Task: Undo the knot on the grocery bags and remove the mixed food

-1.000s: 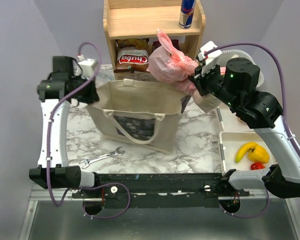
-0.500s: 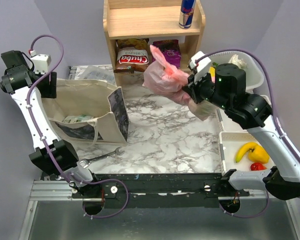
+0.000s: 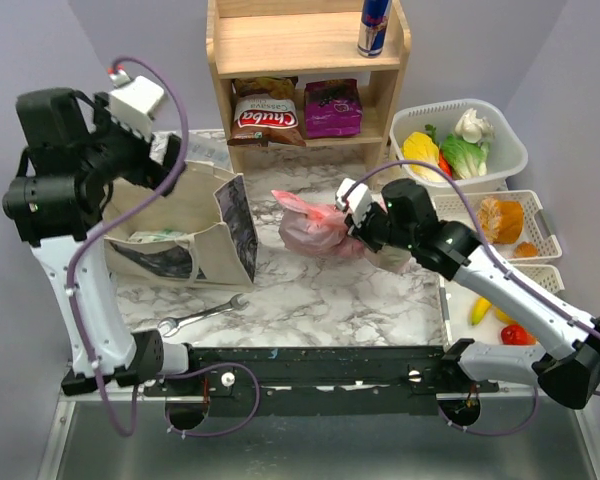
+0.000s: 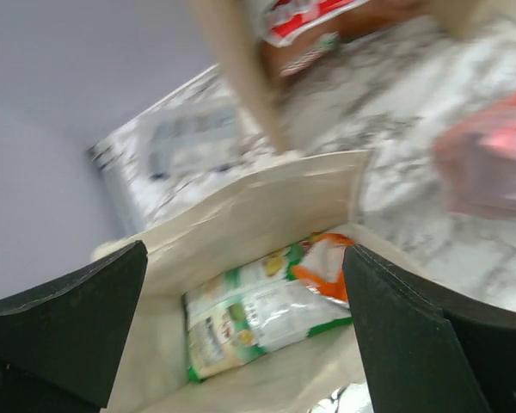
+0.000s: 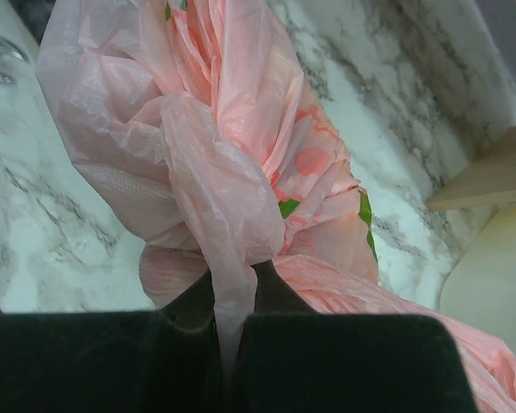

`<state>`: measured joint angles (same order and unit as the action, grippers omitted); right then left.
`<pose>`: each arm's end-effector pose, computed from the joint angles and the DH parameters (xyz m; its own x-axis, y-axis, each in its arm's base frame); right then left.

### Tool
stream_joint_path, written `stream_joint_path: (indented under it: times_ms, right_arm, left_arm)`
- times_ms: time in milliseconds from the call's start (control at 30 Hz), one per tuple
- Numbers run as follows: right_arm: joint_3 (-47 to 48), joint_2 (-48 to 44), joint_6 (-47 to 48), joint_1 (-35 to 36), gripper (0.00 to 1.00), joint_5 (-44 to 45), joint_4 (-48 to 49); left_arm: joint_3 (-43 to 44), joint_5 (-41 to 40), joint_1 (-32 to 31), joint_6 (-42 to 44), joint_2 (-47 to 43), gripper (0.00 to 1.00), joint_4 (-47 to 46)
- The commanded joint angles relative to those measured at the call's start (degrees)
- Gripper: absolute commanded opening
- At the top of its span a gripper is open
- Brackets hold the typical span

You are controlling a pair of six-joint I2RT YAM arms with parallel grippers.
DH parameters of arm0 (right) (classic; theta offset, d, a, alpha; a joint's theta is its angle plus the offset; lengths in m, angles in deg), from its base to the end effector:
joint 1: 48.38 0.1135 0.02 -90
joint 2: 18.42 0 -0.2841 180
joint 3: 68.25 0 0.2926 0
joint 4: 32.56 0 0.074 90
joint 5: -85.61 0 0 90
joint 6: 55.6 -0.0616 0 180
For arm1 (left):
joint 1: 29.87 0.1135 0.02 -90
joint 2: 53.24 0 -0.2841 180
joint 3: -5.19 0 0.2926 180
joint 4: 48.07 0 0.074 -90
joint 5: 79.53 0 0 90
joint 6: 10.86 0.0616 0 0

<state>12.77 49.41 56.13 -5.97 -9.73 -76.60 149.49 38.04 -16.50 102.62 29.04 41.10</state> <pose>0.2279 0.2159 0.3740 -0.0813 -0.5735 -0.8152 -0.8188 0.5048 -0.2735 0.2338 0.0263 0.5947 -0.3292 0.2848 -0.9003 0.3564 0.9204 0.1608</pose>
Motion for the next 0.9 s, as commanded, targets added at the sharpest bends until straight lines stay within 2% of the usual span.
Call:
stream_joint_path:
  times_ms: [0, 133, 167, 200, 233, 267, 300, 367, 400, 467, 533, 633, 700, 767, 867]
  right_arm:
    - [-9.64, -0.84, 7.24, 0.07, 0.01, -0.57, 22.17]
    - [-21.2, -2.0, 14.77, 0.1, 0.01, 0.52, 36.19]
    - [-24.11, -2.7, 16.68, 0.12, 0.09, -0.64, 37.87]
    - [-25.68, -3.59, 17.94, 0.12, 0.28, -2.74, 36.94]
    - [-26.45, -4.91, 18.87, 0.08, 0.53, -5.96, 33.86]
    - [-26.12, -6.25, 18.89, 0.07, 0.68, -8.92, 28.24]
    - [-24.98, -7.85, 18.22, 0.12, 0.79, -12.15, 23.68]
    - [-22.15, -10.67, 15.54, 0.06, 0.91, -15.07, 14.97]
    - [-19.81, -11.79, 14.34, 0.12, 0.94, -15.55, 10.33]
    - [-14.85, -12.57, 8.61, 0.05, 0.94, -13.64, 4.38]
    - [-9.25, -11.29, 2.48, 0.08, 0.89, -10.14, -0.83]
    - [-4.81, -9.04, -2.29, 0.04, 0.76, -5.95, -4.86]
    - [-4.87, -8.6, -3.48, -0.06, 0.67, -5.73, -5.99]
    - [-6.69, -9.49, -4.3, -0.06, 0.62, -6.55, -6.12]
    - [-11.17, -12.03, -4.75, -0.06, 0.58, -7.26, -5.39]
  left_arm:
    - [-12.61, 13.21, -9.7, 3.88, -7.06, 0.99, -2.71]
    - [-23.91, 19.58, -18.12, 2.42, -11.61, 0.99, -10.04]
    - [-26.99, 21.52, -19.78, 1.11, -12.87, 0.99, -12.36]
    - [-29.54, 23.08, -21.95, 0.28, -14.1, 0.99, -15.04]
    - [-32.61, 23.82, -24.23, 0.14, -15.09, 0.98, -17.57]
    - [-35.17, 23.93, -26.36, 0.27, -16.42, 0.98, -19.84]
    - [-38.49, 23.53, -28.8, 1.04, -17.38, 0.99, -22.37]
    - [-43.29, 23.14, -32.19, 3.25, -19.14, 0.98, -25.71]
    - [-45.07, 23.1, -33.63, 4.62, -19.53, 0.98, -26.69]
    - [-47.88, 22.73, -36.19, 7.49, -19.31, 0.94, -28.43]
    - [-49.84, 22.07, -39.54, 11.15, -18.25, 0.88, -29.52]
    - [-53.37, 18.14, -46.22, 19.27, -16.42, 0.69, -31.11]
    - [-57.36, 15.52, -50.75, 24.93, -16.02, 0.58, -34.76]
    - [-61.94, 13.15, -54.76, 29.83, -15.62, 0.5, -39.46]
    - [-65.3, 12.28, -56.73, 33.19, -13.08, 0.39, -44.71]
